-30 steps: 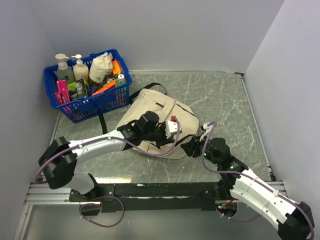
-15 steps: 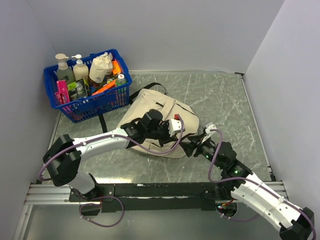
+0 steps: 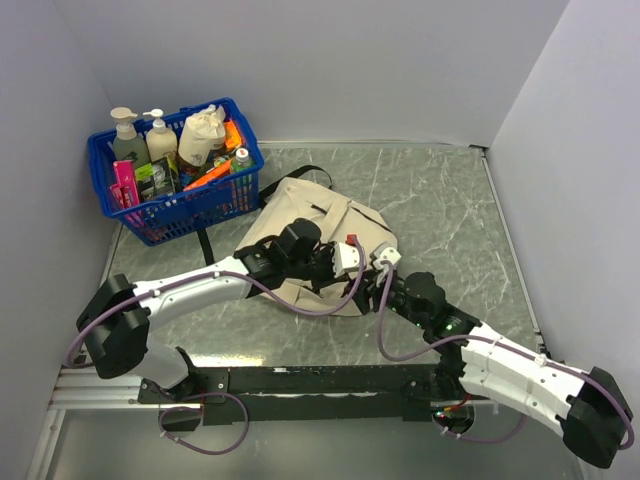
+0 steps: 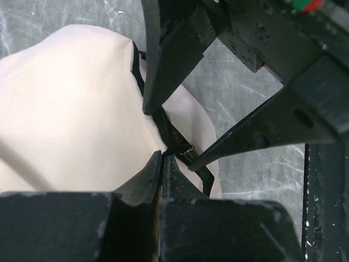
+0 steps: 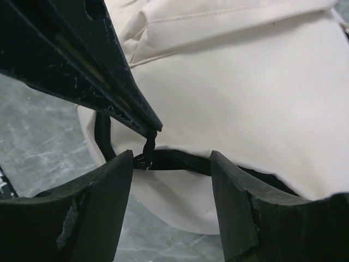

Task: Pack the student bag
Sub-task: Zip the student bag at the center of the board.

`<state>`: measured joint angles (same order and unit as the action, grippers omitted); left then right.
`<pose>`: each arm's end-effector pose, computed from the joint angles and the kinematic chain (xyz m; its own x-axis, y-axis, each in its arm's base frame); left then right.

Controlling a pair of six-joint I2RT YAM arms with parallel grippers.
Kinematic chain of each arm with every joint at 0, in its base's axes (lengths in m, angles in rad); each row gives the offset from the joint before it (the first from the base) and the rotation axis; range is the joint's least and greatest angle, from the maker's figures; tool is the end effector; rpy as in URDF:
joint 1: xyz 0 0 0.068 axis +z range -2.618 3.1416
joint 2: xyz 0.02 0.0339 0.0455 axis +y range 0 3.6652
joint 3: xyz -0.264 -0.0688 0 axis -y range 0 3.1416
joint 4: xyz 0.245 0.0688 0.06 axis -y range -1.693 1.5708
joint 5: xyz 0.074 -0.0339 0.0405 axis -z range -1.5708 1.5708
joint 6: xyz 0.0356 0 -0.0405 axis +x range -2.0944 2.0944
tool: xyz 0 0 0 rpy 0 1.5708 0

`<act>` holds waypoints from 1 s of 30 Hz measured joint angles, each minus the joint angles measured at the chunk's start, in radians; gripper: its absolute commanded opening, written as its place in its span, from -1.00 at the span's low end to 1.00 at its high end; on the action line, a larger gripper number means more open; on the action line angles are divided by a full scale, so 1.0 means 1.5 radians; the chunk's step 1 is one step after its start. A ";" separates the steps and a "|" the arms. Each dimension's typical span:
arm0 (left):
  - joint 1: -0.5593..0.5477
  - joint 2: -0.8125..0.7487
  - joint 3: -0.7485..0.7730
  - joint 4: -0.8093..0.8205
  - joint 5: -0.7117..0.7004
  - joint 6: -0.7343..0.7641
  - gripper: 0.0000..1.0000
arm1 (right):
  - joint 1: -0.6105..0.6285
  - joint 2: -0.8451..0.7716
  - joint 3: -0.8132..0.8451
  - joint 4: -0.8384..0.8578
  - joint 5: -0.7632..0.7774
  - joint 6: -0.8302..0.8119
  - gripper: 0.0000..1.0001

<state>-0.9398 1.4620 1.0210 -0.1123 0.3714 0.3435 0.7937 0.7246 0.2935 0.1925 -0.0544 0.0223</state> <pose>0.1841 -0.2738 0.2693 0.0228 0.5007 -0.8653 0.9844 0.1400 0.1070 0.1223 0.1271 0.2147 -0.1824 -0.1537 -0.9711 -0.7451 0.6661 0.0345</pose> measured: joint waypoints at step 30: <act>0.032 -0.064 -0.028 0.000 0.025 -0.031 0.41 | 0.067 0.126 0.084 0.008 0.106 -0.051 -1.00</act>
<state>-0.8921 1.3666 0.9783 -0.1120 0.4091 0.2970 0.8936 0.9131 0.4191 0.2047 0.1047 -0.0540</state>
